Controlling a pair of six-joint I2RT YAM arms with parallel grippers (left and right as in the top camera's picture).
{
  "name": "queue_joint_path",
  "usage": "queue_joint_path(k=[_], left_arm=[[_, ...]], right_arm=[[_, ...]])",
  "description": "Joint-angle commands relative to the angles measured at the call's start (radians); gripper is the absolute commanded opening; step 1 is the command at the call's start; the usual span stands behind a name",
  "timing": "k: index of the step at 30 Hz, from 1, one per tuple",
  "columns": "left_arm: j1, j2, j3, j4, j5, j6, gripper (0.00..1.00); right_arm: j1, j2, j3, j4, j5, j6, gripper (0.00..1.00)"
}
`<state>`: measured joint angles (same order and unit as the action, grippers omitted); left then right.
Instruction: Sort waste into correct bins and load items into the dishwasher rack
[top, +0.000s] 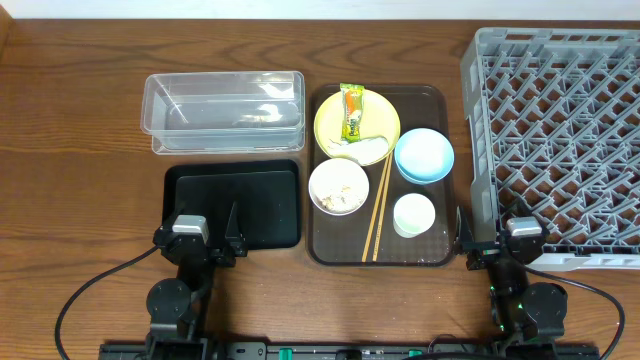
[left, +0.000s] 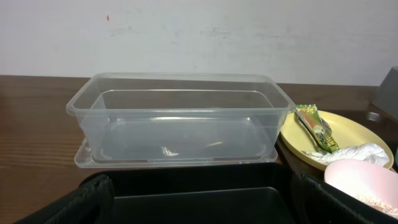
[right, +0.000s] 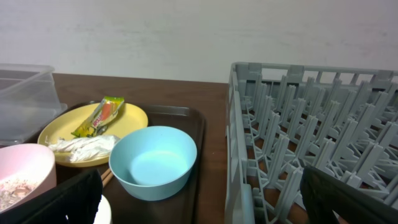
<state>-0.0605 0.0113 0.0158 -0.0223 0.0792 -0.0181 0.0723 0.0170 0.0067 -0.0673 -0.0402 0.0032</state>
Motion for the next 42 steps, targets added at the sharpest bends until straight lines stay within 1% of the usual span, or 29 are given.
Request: queue_joint_path(k=[1, 3, 7, 9, 13, 16, 21, 26, 28, 30, 32, 36, 39, 42], left_arm=[[0.005, -0.001, -0.011, -0.041, 0.014, -0.02, 0.93], [0.005, 0.0, -0.007, -0.046, 0.015, -0.069, 0.93], [0.005, 0.031, 0.042, -0.098, 0.018, -0.073, 0.93], [0.005, 0.076, 0.084, -0.11, 0.019, -0.079, 0.93], [0.005, 0.248, 0.213, -0.151, 0.019, -0.092, 0.93], [0.005, 0.438, 0.357, -0.213, 0.019, -0.092, 0.93], [0.005, 0.767, 0.651, -0.412, 0.071, -0.092, 0.93], [0.004, 1.071, 0.972, -0.744, 0.074, -0.091, 0.93], [0.004, 1.155, 1.073, -0.844, 0.075, -0.092, 0.93], [0.004, 1.214, 1.139, -0.896, 0.081, -0.092, 0.93], [0.004, 1.241, 1.167, -0.897, 0.131, -0.092, 0.93], [0.0, 1.258, 1.168, -0.766, 0.261, -0.092, 0.93], [-0.03, 1.278, 1.178, -0.673, 0.266, -0.092, 0.93], [-0.085, 1.332, 1.223, -0.619, 0.214, -0.092, 0.93]], right_arm=[[-0.003, -0.005, -0.001, -0.003, 0.007, -0.003, 0.99], [-0.003, -0.005, -0.001, 0.001, 0.016, 0.005, 0.99], [-0.004, -0.001, 0.026, 0.003, 0.059, 0.058, 0.99], [-0.004, 0.018, 0.054, -0.002, 0.064, 0.073, 0.99], [-0.004, 0.121, 0.158, -0.042, 0.098, 0.084, 0.99], [-0.004, 0.266, 0.283, -0.101, 0.104, 0.086, 0.99], [-0.004, 0.55, 0.524, -0.262, 0.103, 0.086, 0.99], [-0.008, 0.829, 0.771, -0.502, 0.103, 0.085, 0.99], [-0.013, 0.916, 0.848, -0.579, 0.105, 0.084, 0.99], [-0.016, 0.981, 0.896, -0.615, 0.103, 0.078, 0.99], [-0.016, 1.033, 0.935, -0.65, 0.103, 0.079, 0.99], [-0.016, 1.056, 0.954, -0.661, 0.104, 0.078, 0.99], [-0.016, 1.056, 0.954, -0.645, 0.122, 0.078, 0.99], [-0.016, 1.056, 0.954, -0.639, 0.122, 0.078, 0.99]])
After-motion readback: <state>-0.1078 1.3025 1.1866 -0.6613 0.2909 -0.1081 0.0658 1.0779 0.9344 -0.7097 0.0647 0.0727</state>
